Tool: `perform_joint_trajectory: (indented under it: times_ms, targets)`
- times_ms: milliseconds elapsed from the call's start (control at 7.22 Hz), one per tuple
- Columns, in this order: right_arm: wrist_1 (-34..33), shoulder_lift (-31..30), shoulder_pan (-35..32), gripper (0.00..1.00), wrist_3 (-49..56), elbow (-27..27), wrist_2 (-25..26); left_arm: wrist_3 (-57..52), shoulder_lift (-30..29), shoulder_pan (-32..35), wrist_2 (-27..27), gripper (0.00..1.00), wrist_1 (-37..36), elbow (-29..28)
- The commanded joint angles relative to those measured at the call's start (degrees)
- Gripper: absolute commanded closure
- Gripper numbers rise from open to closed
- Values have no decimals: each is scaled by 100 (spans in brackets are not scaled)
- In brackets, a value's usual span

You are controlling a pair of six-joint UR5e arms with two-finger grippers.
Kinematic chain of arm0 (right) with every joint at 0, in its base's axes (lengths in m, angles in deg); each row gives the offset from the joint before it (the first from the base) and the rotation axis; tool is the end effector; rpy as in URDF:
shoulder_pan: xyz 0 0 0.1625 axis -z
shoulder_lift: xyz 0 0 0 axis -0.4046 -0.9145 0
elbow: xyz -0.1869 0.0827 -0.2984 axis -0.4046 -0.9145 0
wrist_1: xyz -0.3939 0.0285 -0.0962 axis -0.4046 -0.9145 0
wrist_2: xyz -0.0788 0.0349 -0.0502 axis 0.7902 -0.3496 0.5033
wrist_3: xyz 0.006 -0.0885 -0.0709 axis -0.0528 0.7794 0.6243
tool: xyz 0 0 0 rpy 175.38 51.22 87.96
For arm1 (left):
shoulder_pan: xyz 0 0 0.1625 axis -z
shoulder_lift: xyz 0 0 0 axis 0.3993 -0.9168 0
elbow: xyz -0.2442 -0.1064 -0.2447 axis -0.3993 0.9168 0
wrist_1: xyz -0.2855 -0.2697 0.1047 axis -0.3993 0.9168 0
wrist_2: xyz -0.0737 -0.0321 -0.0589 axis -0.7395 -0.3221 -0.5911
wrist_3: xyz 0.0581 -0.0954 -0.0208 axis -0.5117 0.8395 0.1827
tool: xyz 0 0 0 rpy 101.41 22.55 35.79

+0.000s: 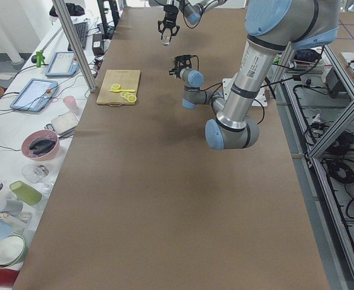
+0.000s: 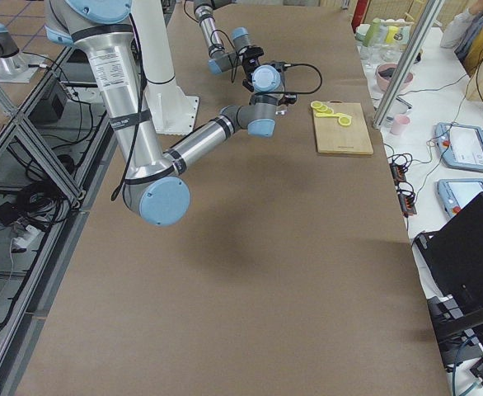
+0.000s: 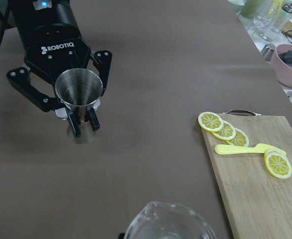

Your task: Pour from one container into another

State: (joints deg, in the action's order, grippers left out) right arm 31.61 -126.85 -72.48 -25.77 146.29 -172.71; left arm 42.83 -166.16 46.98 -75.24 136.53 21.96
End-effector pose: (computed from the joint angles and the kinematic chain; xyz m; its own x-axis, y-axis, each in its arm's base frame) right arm -0.3078 -0.4488 0.2058 0.1930 -0.9767 -0.0939 0.1384 -0.0676 0.9881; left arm 0.5212 -0.3749 0.1775 0.3486 0.9115 -0.2183 0.3760 0.0773 0.9234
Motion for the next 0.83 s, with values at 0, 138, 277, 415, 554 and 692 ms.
perform_joint_trajectory:
  times_ms: [0,138,277,415,554,692]
  targets:
    - [-721,155,159,100,114,298,-222,0,-24,-24,0,100,-1,-20]
    - [-994,156,229,100,122,421,-213,0,-24,-33,9,100,-19,-37]
    - [-1353,165,264,100,122,570,-222,0,-85,-33,9,100,-19,-89]
    - [-1661,165,291,100,122,693,-231,0,-120,-33,9,100,-19,-125]
    - [-1856,269,343,100,122,747,-222,0,-129,-33,9,100,-19,-134]
    - [-2067,401,370,100,114,747,-204,-9,-129,-33,9,100,-19,-134]
